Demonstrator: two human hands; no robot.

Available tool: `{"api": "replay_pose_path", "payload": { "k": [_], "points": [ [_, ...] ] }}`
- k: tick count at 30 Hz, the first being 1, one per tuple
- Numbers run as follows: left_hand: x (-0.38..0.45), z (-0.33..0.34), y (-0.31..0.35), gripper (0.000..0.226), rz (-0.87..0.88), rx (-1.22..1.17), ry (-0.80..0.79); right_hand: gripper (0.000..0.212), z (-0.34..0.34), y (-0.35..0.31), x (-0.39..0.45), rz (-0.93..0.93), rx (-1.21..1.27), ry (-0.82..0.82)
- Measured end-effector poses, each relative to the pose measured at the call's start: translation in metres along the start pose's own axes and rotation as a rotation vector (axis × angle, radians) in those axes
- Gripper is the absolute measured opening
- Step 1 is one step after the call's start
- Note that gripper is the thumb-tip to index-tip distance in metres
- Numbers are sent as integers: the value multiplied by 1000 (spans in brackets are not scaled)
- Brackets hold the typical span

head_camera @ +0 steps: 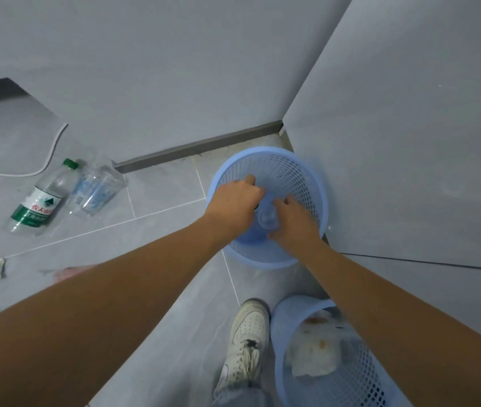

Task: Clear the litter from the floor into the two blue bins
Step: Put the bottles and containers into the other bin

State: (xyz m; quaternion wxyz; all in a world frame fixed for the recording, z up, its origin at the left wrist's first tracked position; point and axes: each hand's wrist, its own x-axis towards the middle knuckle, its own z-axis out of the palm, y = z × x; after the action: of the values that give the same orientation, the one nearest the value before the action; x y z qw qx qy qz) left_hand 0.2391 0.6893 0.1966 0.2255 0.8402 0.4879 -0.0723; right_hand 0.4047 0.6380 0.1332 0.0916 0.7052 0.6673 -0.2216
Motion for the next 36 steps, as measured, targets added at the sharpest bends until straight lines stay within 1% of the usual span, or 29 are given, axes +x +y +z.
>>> {"api": "replay_pose_path", "payload": {
  "k": [2, 4, 6, 8, 10, 11, 13, 15, 18, 20, 23, 25, 27, 29, 31, 34, 36],
  "points": [
    [-20, -5, -5, 28, -9, -26, 28, 40, -13, -13, -12, 24, 105, 84],
    [-47, -12, -18, 31, -17, -91, 104, 35, -31, -27, -35, 11, 190, 235],
    [-82, -21, -43, 31, -73, -171, 214, 28, -48, -52, -66, -67, 283, 391],
    [-115, -23, -63, 29, -187, -255, 272, 17, -54, -76, -94, -162, 340, 458],
    [-140, -12, -75, 28, -305, -318, 234, 12, -44, -90, -113, -218, 364, 418],
    [-147, -5, -78, 29, -362, -335, 203, 10, -37, -93, -120, -242, 358, 367],
    [-239, 21, -136, 29, -574, -394, 188, 8, 10, -178, -143, -375, 341, 159],
    [-245, 40, -138, 29, -603, -412, 161, 9, 22, -182, -137, -323, 348, 81],
    [-245, 49, -137, 26, -641, -480, 131, 16, 43, -187, -108, -210, 316, -1],
    [-244, 81, -149, 28, -687, -489, 109, 25, 74, -193, -85, -145, 298, -35],
    [-233, 130, -160, 36, -729, -503, 73, 39, 112, -192, -52, -46, 280, -83],
    [-219, 154, -167, 46, -771, -521, 66, 46, 132, -189, -32, -2, 257, -112],
    [-205, 175, -175, 55, -803, -528, 55, 48, 150, -189, -16, 33, 232, -150],
    [-191, 192, -181, 57, -830, -496, 38, 48, 165, -190, -7, 41, 211, -175],
    [-179, 203, -183, 52, -835, -451, 46, 43, 175, -190, 2, 32, 213, -164],
    [-168, 214, -182, 36, -825, -445, 68, 39, 183, -190, 11, 62, 274, -176],
    [-166, 215, -179, 31, -806, -453, 75, 37, 182, -191, 11, 59, 287, -185]
  ]
}}
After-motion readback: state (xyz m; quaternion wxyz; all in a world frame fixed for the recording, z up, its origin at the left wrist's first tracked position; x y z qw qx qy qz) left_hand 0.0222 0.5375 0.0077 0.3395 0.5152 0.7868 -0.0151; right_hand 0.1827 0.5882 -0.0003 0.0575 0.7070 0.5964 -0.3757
